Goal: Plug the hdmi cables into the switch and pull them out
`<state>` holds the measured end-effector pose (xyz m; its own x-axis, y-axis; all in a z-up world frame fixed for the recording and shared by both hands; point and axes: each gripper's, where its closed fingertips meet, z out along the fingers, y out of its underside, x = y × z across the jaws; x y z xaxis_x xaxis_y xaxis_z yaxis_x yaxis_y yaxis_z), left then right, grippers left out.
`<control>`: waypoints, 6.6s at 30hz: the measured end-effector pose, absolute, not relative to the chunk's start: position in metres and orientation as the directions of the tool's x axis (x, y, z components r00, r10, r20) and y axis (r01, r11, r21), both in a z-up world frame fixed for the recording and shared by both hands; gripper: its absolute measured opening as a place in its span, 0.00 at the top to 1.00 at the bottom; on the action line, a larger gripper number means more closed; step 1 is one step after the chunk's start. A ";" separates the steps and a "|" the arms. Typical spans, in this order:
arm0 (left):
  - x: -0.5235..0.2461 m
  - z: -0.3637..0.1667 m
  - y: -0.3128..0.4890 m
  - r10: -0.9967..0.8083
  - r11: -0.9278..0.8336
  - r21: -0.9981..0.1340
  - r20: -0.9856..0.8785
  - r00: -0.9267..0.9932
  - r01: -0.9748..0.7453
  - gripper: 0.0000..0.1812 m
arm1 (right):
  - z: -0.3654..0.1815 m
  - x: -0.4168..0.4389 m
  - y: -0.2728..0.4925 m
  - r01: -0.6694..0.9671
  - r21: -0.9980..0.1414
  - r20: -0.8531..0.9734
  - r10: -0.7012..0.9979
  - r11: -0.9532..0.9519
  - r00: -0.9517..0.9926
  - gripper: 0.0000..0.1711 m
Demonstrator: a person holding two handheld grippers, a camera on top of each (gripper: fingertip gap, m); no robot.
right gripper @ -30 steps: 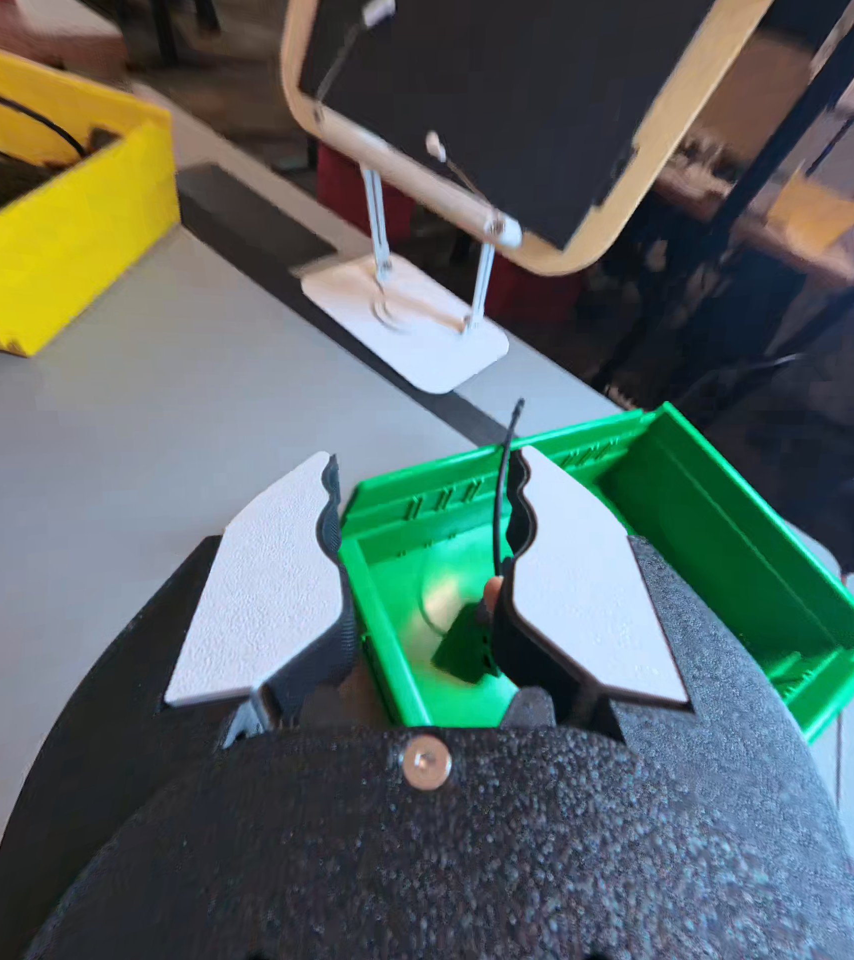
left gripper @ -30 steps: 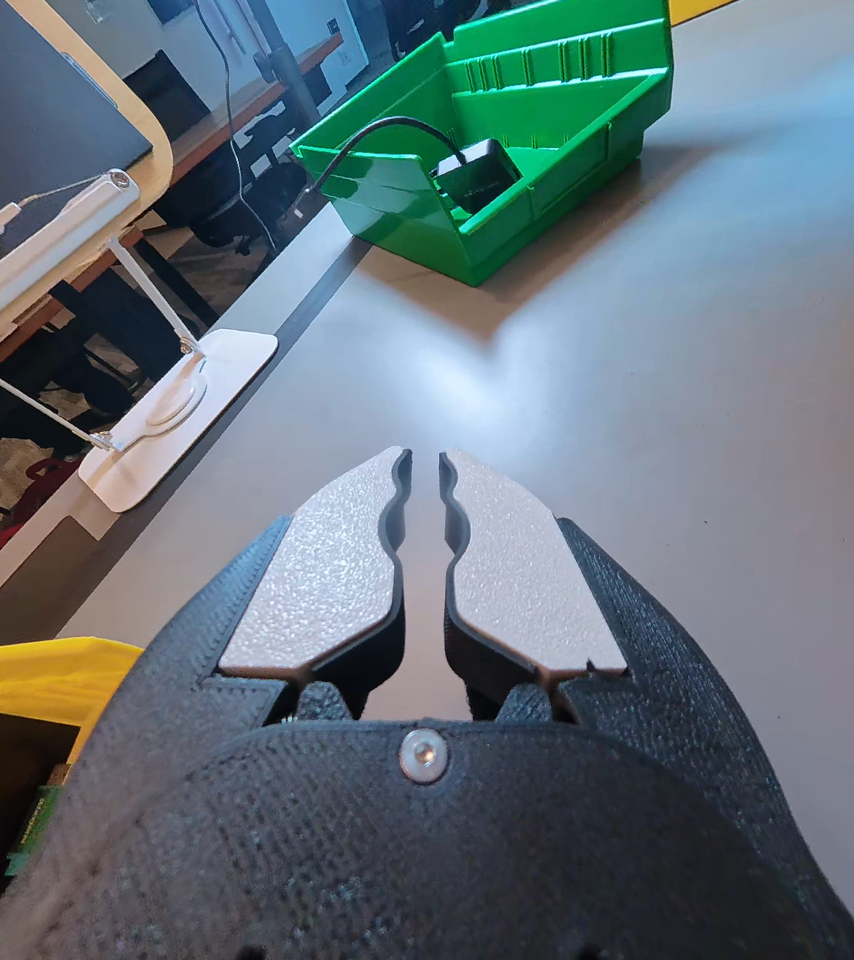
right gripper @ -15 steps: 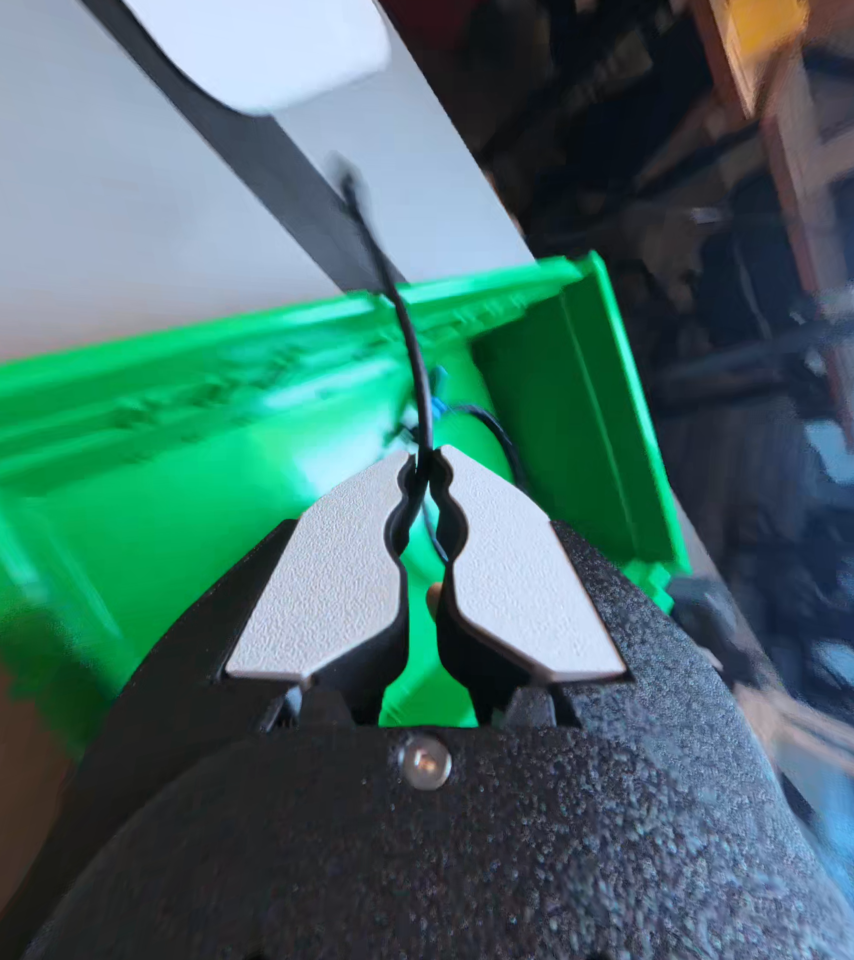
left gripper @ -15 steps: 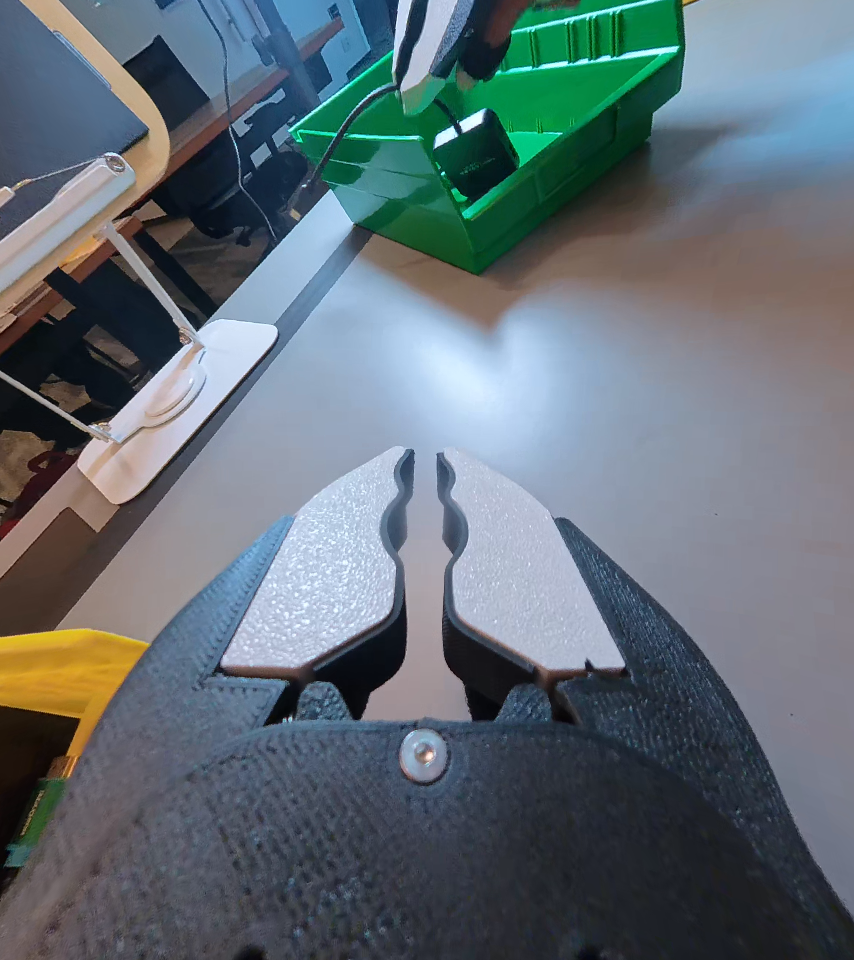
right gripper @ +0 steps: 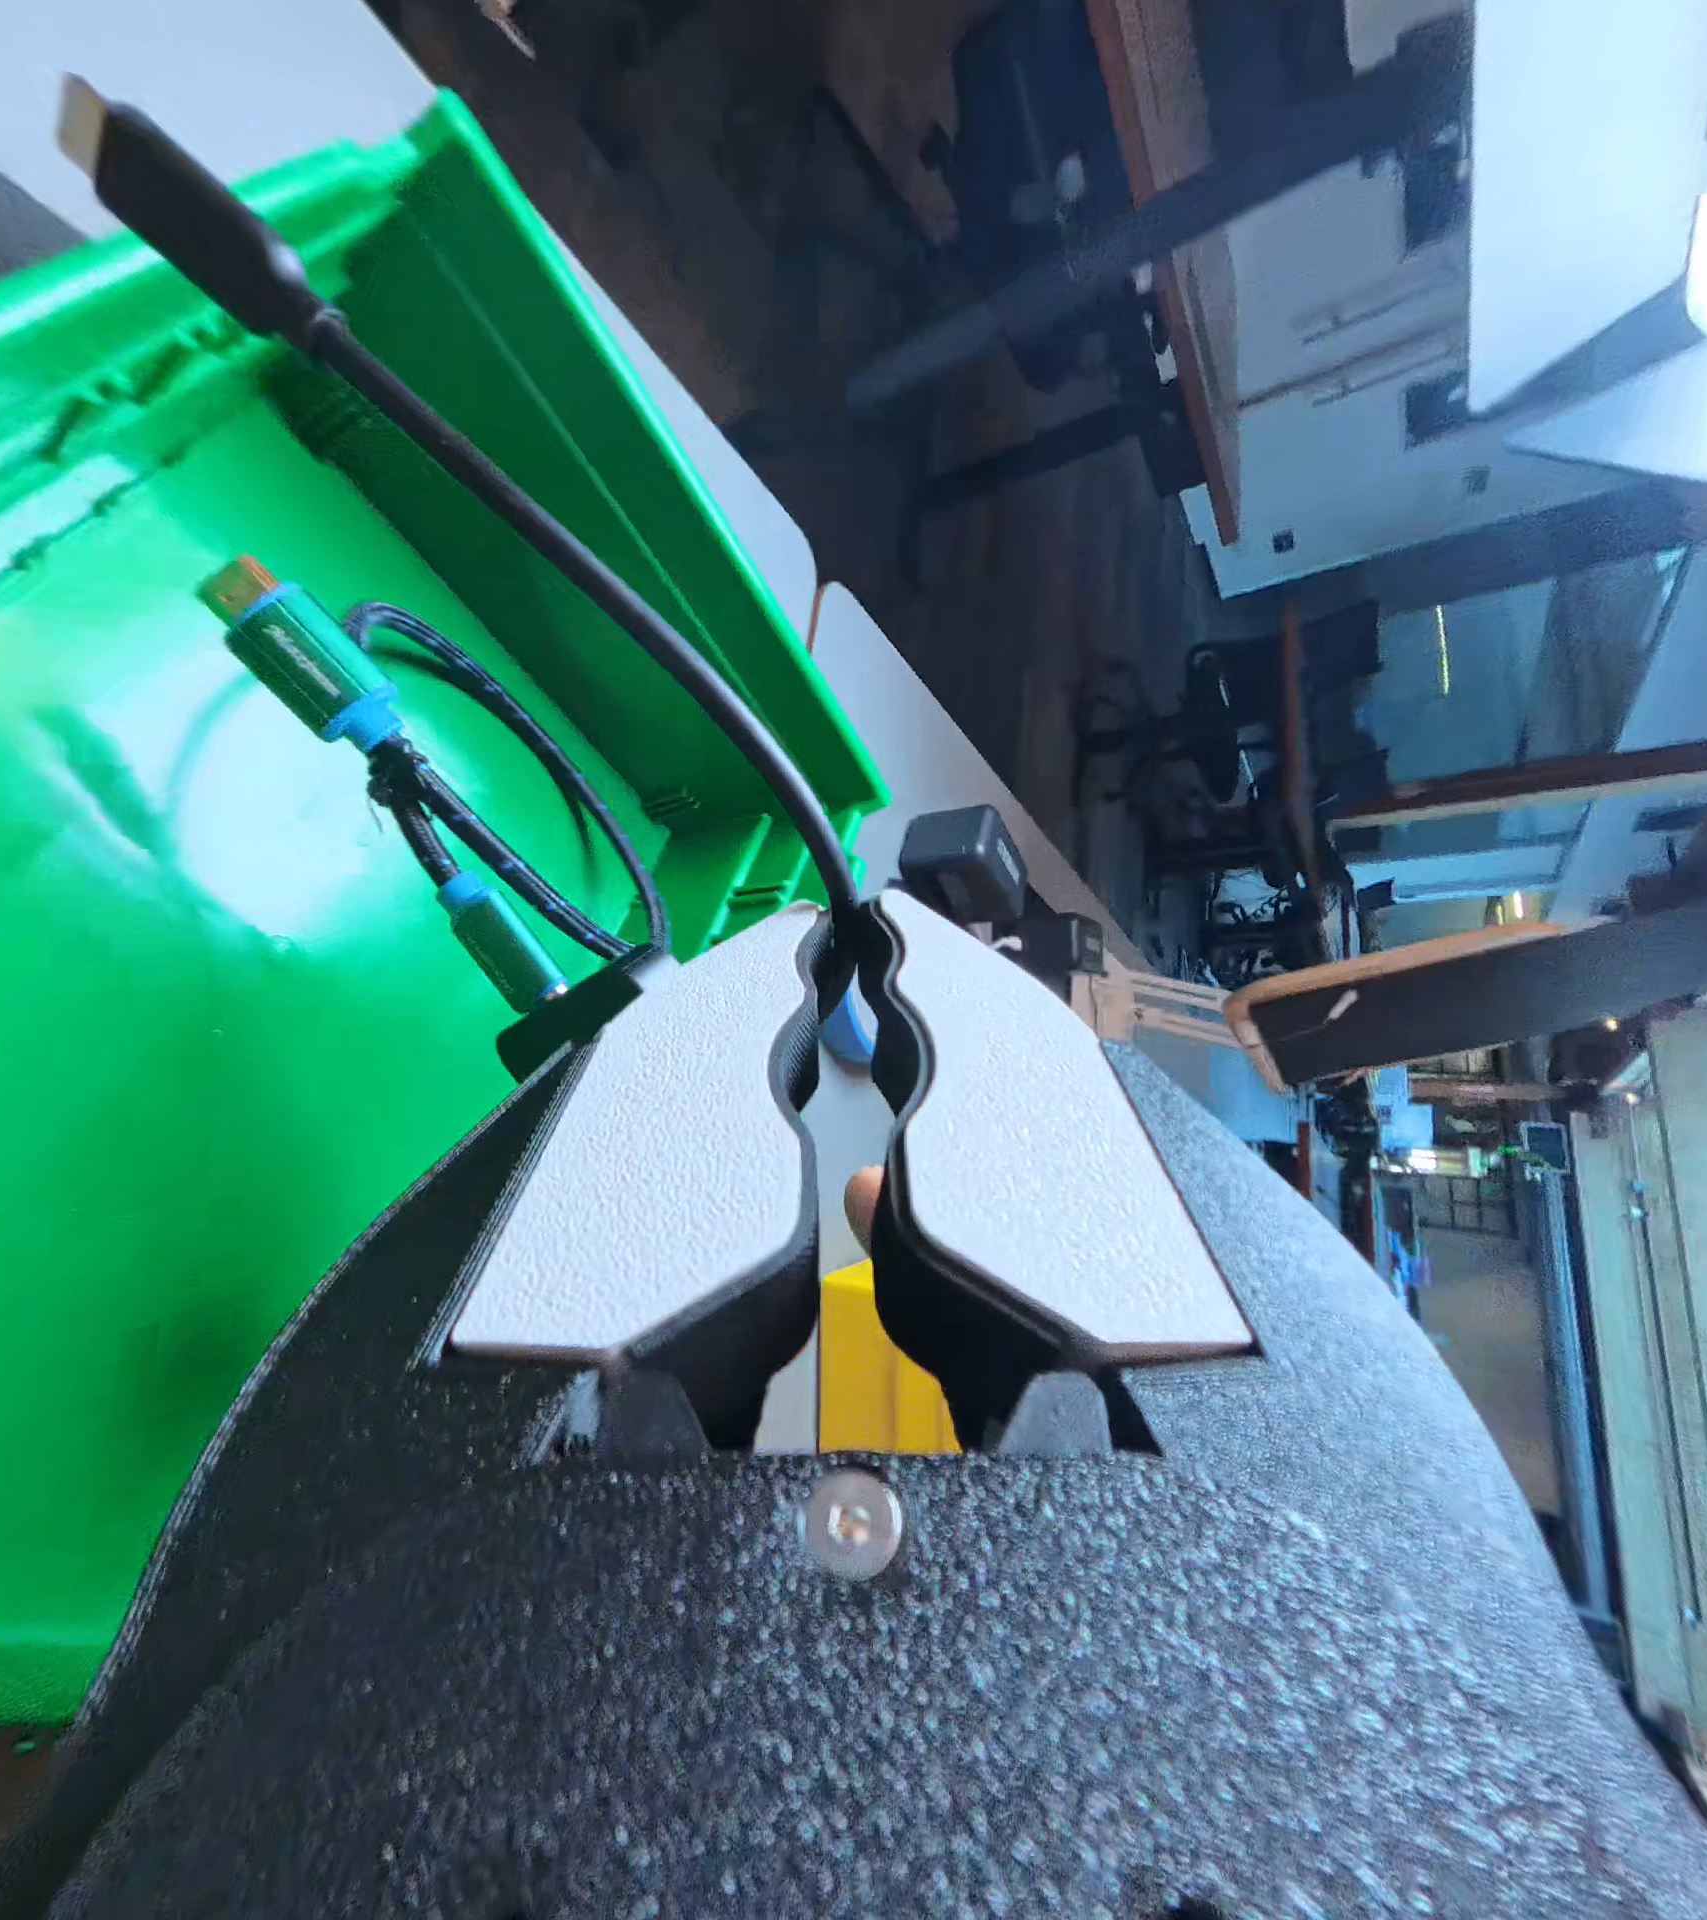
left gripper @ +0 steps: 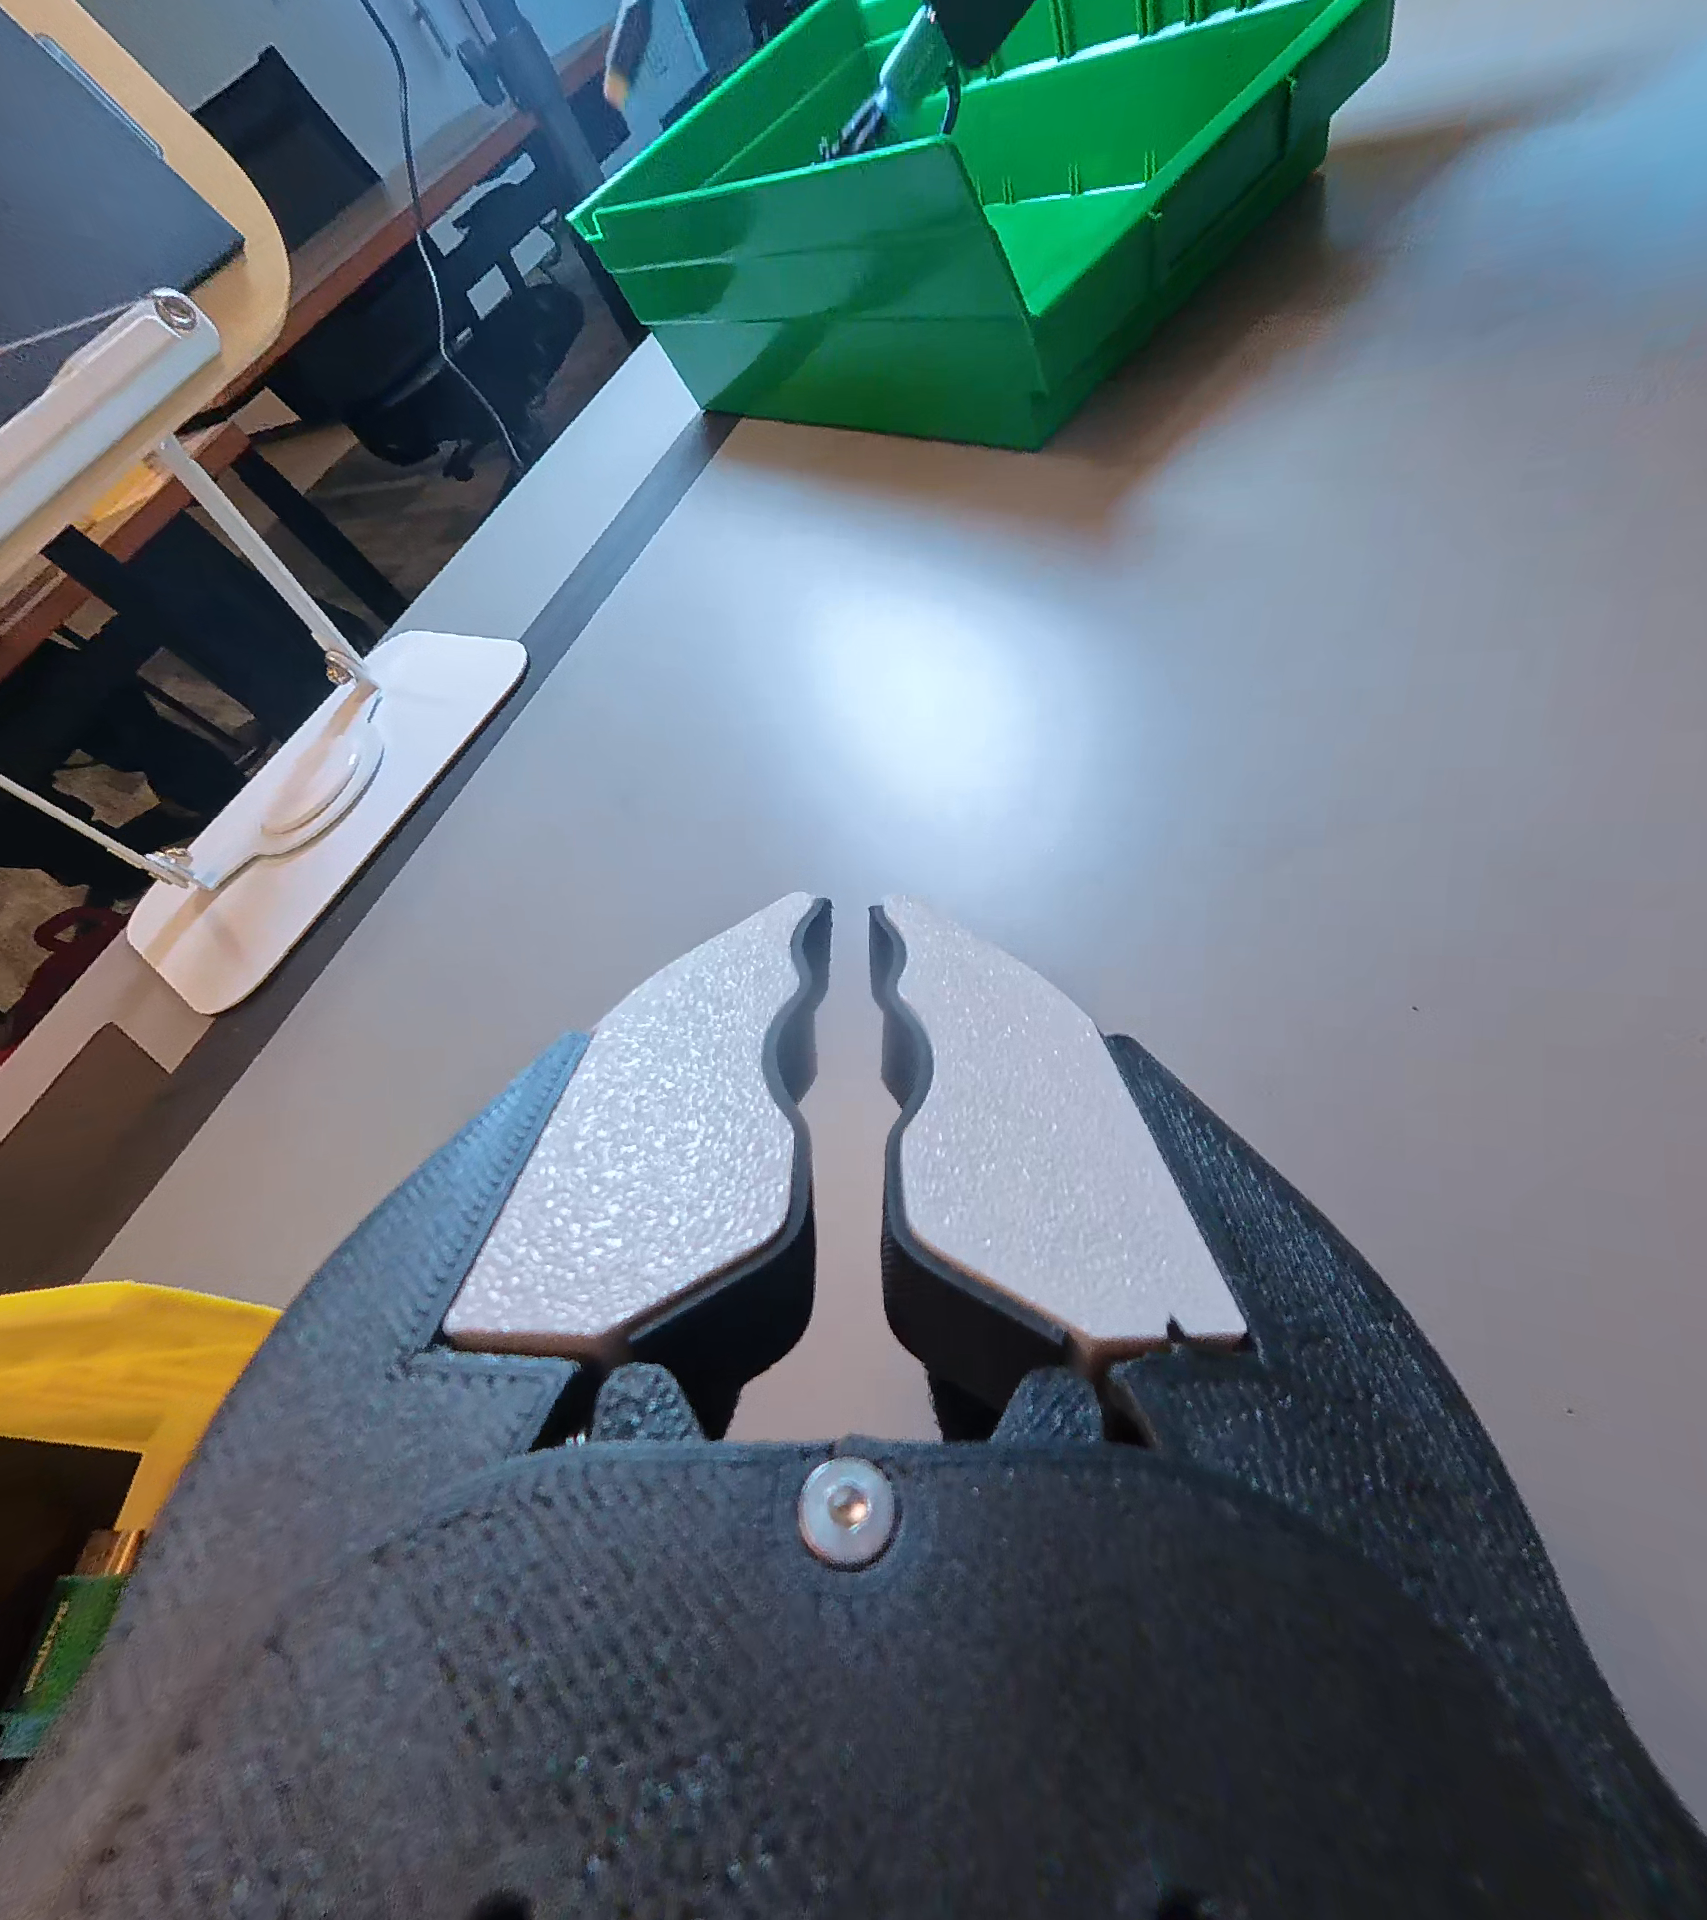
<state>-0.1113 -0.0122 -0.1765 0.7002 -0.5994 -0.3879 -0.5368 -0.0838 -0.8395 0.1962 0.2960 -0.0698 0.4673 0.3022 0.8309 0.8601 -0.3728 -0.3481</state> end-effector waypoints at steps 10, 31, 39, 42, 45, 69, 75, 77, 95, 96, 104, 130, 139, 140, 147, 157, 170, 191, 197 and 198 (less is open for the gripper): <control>-0.105 -0.184 -0.013 -0.619 -0.089 -0.828 -0.389 0.682 -0.553 0.95 | -0.156 0.168 0.266 0.981 -0.016 0.829 0.545 -0.195 0.122 0.97; -0.113 -0.166 -0.010 -0.593 -0.087 -0.876 -0.338 0.731 -0.475 0.94 | -0.092 0.057 0.063 0.122 -0.977 -0.129 0.945 -0.172 0.301 0.68; -0.220 -0.048 0.003 -0.395 -0.057 -0.902 -0.373 0.840 -0.428 0.96 | -0.135 0.048 0.027 0.191 -0.981 0.017 0.970 -0.031 0.244 1.00; -0.288 -0.020 0.018 -0.312 -0.120 -0.891 -0.384 0.869 -0.437 0.96 | -0.127 0.049 0.028 0.142 -0.989 0.003 0.971 -0.032 0.241 0.99; -0.343 -0.040 0.037 -0.310 -0.323 -0.848 -0.325 0.894 -0.420 0.92 | -0.130 0.050 0.028 0.141 -0.989 -0.003 0.971 -0.038 0.239 0.99; -0.452 -0.219 0.070 -0.168 -0.930 -0.299 -0.168 0.971 -0.212 0.86 | -0.154 0.050 0.026 0.199 -0.969 -0.105 0.972 -0.148 0.212 0.99; -0.454 -0.185 0.070 -0.240 -0.891 -0.325 -0.256 0.936 -0.318 0.86 | -0.157 0.051 0.026 0.205 -0.966 -0.111 0.971 -0.156 0.212 0.99; -0.452 -0.154 0.073 -0.248 -0.849 -0.391 -0.299 0.922 -0.355 0.86 | -0.156 0.051 0.025 0.202 -0.968 -0.104 0.972 -0.147 0.210 0.99; -0.127 0.000 -0.013 -0.564 0.178 -0.949 -0.316 0.763 -0.261 0.86 | -0.056 -0.037 -0.043 -0.147 -0.987 -0.074 0.992 -0.059 0.099 0.77; -0.109 -0.011 -0.018 -0.594 0.187 -0.959 -0.284 0.752 -0.214 0.86 | -0.049 -0.042 -0.044 -0.172 -0.982 -0.094 0.992 -0.079 0.083 0.74; -0.030 -0.105 -0.045 -0.719 0.155 -0.975 -0.224 0.658 -0.161 0.86 | -0.068 -0.036 -0.056 -0.174 -0.984 0.036 0.999 0.032 -0.017 0.87; -0.116 -0.003 -0.082 -0.900 0.108 -0.916 0.075 0.430 0.386 0.76 | -0.006 0.076 -0.069 -0.269 -0.952 0.007 0.870 -0.145 -0.494 0.87; -0.161 -0.020 -0.045 -0.760 0.143 -0.939 0.098 0.643 0.313 0.84 | -0.042 0.059 -0.049 -0.104 -0.984 -0.087 0.907 -0.142 -0.412 0.87; -0.155 -0.023 -0.045 -0.755 0.152 -0.951 0.063 0.652 0.268 0.84 | -0.048 0.053 -0.051 -0.078 -0.987 -0.095 0.904 -0.139 -0.416 0.88; -0.053 -0.066 -0.091 -0.924 0.106 -0.994 -0.104 0.368 -0.016 0.78 | -0.089 0.013 -0.084 0.148 -0.983 -0.167 0.868 -0.109 -0.467 0.87; -0.014 -0.123 -0.097 -0.872 0.200 -0.902 -0.342 0.349 -0.383 0.91 | -0.098 -0.006 -0.100 0.145 -0.980 0.071 0.921 0.136 -0.384 0.86; -0.068 -0.078 -0.055 -0.824 -0.039 -0.996 0.074 0.562 0.075 0.93 | -0.086 -0.019 -0.065 0.058 -0.997 -0.054 0.980 -0.043 -0.190 0.87; -0.080 -0.094 -0.026 -0.633 -0.396 -0.758 0.634 0.444 0.518 0.88 | -0.147 -0.049 -0.033 0.405 -0.898 0.260 0.949 0.170 0.178 0.81; -0.079 -0.095 -0.030 -0.685 -0.360 -0.826 0.550 0.479 0.433 0.86 | -0.139 -0.038 -0.017 0.473 -0.823 0.404 0.910 0.316 0.096 0.96; -0.079 -0.092 -0.033 -0.713 -0.316 -0.865 0.487 0.504 0.389 0.83 | -0.136 -0.033 -0.015 0.477 -0.824 0.376 0.925 0.306 0.056 0.96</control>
